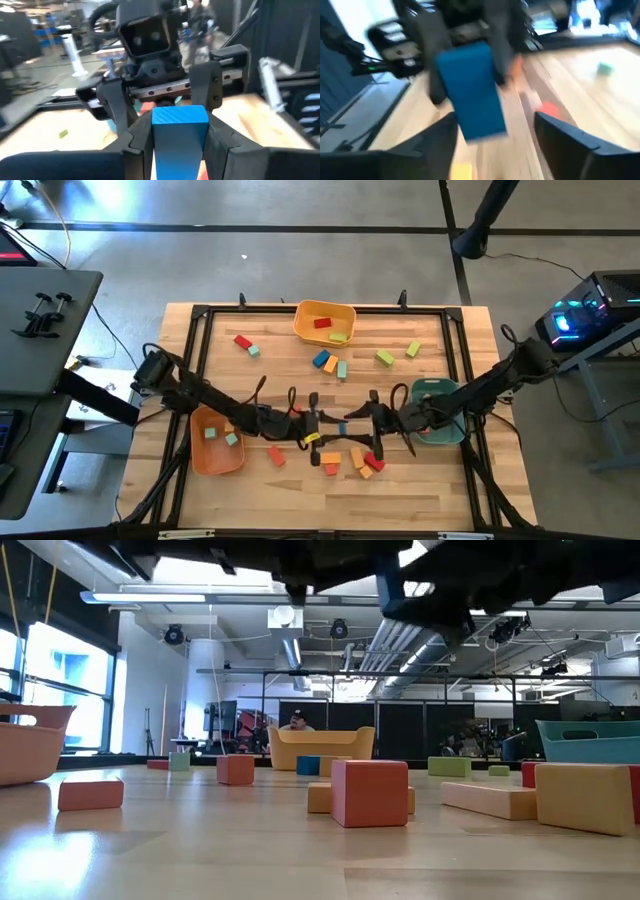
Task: Sort blocks by size
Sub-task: Put the thin blue rectangular block into the yellow bin
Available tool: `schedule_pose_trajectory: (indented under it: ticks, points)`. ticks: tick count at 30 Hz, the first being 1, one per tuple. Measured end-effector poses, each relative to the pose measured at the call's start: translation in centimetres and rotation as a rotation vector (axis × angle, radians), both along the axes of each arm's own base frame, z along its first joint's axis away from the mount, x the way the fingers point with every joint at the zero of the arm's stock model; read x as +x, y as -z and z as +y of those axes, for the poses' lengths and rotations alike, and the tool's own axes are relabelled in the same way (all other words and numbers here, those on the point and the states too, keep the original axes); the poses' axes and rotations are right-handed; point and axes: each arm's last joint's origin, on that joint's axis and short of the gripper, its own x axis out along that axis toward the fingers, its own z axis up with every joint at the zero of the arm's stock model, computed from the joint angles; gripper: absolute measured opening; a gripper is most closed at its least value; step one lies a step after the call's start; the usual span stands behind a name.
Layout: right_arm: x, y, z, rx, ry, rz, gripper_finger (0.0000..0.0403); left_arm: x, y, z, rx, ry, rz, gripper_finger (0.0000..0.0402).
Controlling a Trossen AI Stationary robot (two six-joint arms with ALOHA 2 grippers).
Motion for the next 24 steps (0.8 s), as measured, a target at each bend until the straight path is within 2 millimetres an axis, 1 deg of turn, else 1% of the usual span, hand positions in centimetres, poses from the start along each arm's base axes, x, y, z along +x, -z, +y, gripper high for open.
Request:
schedule_pose_trajectory:
  ticks: [2,4,6,7,9,11,14,17,20,22,24]
  points:
    - [-0.2,0.5,-0.5,0.047,0.054,0.068,0.0281,-0.3,-0.9,-0.2,0.041,-0.057,0.033,0.0093]
    - [-0.5,1.2,-0.9,0.079,0.147,0.145,0.0291,-0.6,-2.4,0.0,0.054,-0.127,0.086,0.0093]
    - [-0.9,1.7,-1.2,0.1,0.25,0.187,0.0294,-0.9,-3.8,1.3,0.08,-0.219,0.188,0.0093]
    - [-1.1,1.9,-1.2,0.099,0.292,0.204,0.0295,-0.9,-4.3,2.4,0.084,-0.269,0.238,0.0093]
    - [-1.5,2.2,-0.9,0.091,0.356,0.213,0.0296,-1.0,-5.2,5.2,0.079,-0.363,0.333,0.0093]
    - [-1.7,2.2,-0.5,0.083,0.393,0.194,0.0296,-0.7,-6.2,8.6,0.051,-0.438,0.387,0.0093]
    - [-1.8,1.8,0.2,0.081,0.389,0.147,0.0297,-0.4,-6.7,14.4,0.015,-0.459,0.458,0.0093]
    - [-1.9,1.5,0.9,0.069,0.368,0.114,0.0298,-0.2,-6.2,20.7,-0.049,-0.478,0.49,0.0093]
    - [-2.0,1.3,1.2,0.062,0.365,0.098,0.0298,-0.4,-5.7,26.2,-0.118,-0.529,0.49,0.0093]
    - [-2.0,1.3,1.3,0.066,0.364,0.092,0.0298,-0.6,-4.6,29.0,-0.166,-0.524,0.502,0.0093]
    - [-2.0,1.3,1.3,0.066,0.362,0.093,0.0298,-0.9,-2.9,31.3,-0.212,-0.535,0.53,0.0093]
